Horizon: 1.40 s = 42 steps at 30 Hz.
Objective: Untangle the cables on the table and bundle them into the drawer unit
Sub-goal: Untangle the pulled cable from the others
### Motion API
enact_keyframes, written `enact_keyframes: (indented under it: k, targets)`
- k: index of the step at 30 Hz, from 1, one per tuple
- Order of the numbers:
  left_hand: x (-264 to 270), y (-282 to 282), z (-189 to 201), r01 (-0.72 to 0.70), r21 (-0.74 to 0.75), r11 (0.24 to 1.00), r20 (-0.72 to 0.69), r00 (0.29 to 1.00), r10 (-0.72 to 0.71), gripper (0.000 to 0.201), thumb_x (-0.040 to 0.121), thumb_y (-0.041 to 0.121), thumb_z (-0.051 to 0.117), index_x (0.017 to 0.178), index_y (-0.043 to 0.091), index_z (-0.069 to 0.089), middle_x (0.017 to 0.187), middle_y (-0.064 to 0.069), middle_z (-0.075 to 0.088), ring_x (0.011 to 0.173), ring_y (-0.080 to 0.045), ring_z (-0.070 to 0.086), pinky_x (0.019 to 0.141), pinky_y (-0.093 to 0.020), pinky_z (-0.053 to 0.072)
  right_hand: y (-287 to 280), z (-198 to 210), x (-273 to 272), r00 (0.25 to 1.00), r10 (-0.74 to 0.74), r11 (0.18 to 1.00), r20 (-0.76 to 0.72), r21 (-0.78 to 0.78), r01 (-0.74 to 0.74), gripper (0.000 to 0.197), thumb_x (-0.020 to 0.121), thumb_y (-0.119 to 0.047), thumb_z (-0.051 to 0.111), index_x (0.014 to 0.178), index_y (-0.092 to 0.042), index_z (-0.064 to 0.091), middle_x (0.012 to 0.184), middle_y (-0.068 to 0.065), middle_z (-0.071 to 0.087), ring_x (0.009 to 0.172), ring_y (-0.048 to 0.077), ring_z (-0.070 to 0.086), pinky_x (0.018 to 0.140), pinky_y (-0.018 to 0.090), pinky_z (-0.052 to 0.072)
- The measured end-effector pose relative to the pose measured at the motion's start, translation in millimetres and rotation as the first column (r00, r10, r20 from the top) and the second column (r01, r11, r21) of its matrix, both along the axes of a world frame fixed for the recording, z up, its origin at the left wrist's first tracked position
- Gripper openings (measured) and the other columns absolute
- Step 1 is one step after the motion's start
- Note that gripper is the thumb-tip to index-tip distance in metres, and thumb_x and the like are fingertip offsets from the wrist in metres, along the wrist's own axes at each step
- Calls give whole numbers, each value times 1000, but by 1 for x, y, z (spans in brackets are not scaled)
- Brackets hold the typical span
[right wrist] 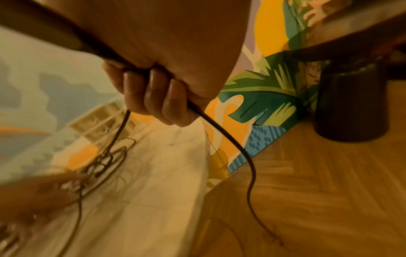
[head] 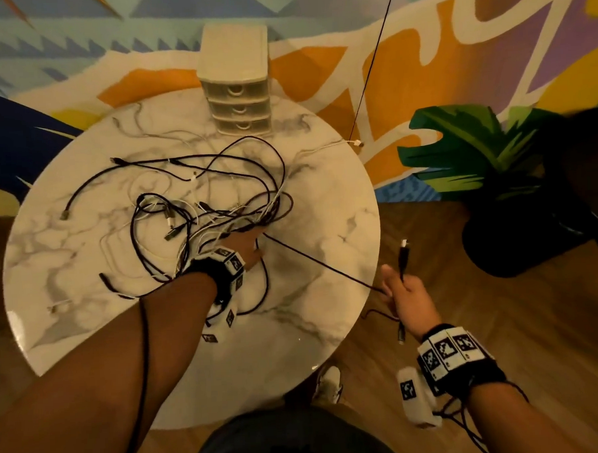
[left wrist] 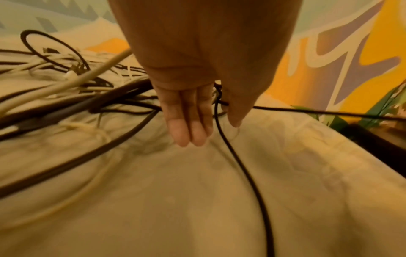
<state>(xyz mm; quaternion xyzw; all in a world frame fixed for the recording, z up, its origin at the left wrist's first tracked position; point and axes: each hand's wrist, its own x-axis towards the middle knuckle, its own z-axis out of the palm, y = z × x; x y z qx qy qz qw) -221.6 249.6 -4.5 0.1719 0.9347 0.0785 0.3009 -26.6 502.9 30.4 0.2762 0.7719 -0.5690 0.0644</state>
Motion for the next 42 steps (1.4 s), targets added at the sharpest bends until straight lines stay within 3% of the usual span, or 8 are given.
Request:
enact_keyframes:
  k: [6, 9, 13, 21, 26, 29, 33, 42]
  targets:
    - [5, 23, 49, -166, 290, 942, -176, 959, 224, 25, 96, 28, 47, 111, 15, 62, 98, -11, 65, 87, -30, 61, 70, -29, 44, 11, -16, -8, 967, 202, 941, 152, 242, -235, 41, 101, -35, 36, 77, -13, 61, 79, 4, 56, 68, 18, 54, 68, 39, 42]
    - [29, 24, 49, -195, 398, 897, -181, 941, 285, 25, 95, 29, 47, 113, 20, 62, 91, -9, 67, 81, -30, 64, 69, -29, 50, 9, -16, -15, 955, 220, 725, 199, 621, -296, 26, 96, -23, 45, 114, -10, 59, 115, 9, 48, 99, 27, 49, 82, 41, 47]
    - [41, 23, 40, -196, 335, 922, -212, 938, 276, 29, 96, 32, 44, 119, 24, 61, 102, -7, 68, 89, -29, 64, 76, -35, 53, -11, 11, -45, 977, 207, 535, -56, 843, -65, 28, 86, -15, 60, 112, -9, 64, 130, 16, 50, 107, 37, 44, 86, 46, 43]
    - [43, 24, 17, -176, 239, 955, -164, 962, 218, 29, 96, 33, 42, 118, 24, 59, 111, -11, 64, 99, -32, 60, 84, -38, 50, -24, 52, -86, 943, 157, 764, -293, 641, 72, 21, 94, -12, 45, 109, -10, 60, 104, 15, 61, 93, 35, 55, 77, 44, 47]
    - [44, 28, 21, -138, 270, 953, -179, 965, 190, 28, 97, 32, 40, 116, 24, 58, 105, -9, 67, 94, -31, 61, 77, -37, 50, -82, 18, -87, 885, 458, 820, 85, 344, -458, 34, 100, -38, 36, 127, -23, 50, 84, 8, 68, 74, 27, 63, 69, 39, 51]
    - [51, 26, 14, -118, 263, 958, -130, 979, 156, 22, 97, 31, 39, 113, 23, 52, 103, -10, 65, 90, -31, 61, 75, -39, 50, -91, 1, -97, 874, 440, 863, 206, 173, -475, 33, 100, -39, 34, 95, -22, 61, 68, 3, 61, 67, 25, 59, 72, 40, 49]
    - [51, 17, 8, -62, 143, 988, -84, 994, 75, 32, 96, 32, 42, 126, 22, 39, 113, -12, 62, 98, -34, 60, 80, -41, 50, -89, 8, -102, 828, 491, 756, 270, 339, -559, 38, 99, -41, 35, 73, -22, 55, 77, 4, 61, 80, 30, 59, 72, 38, 45]
    - [11, -12, 9, -181, 106, 978, -158, 968, 197, 40, 98, 34, 36, 137, 26, 40, 128, -10, 57, 112, -33, 56, 91, -44, 48, -43, 22, -94, 946, 290, 810, 146, 490, -323, 33, 98, -40, 40, 73, -22, 53, 72, 11, 63, 72, 34, 59, 58, 34, 38]
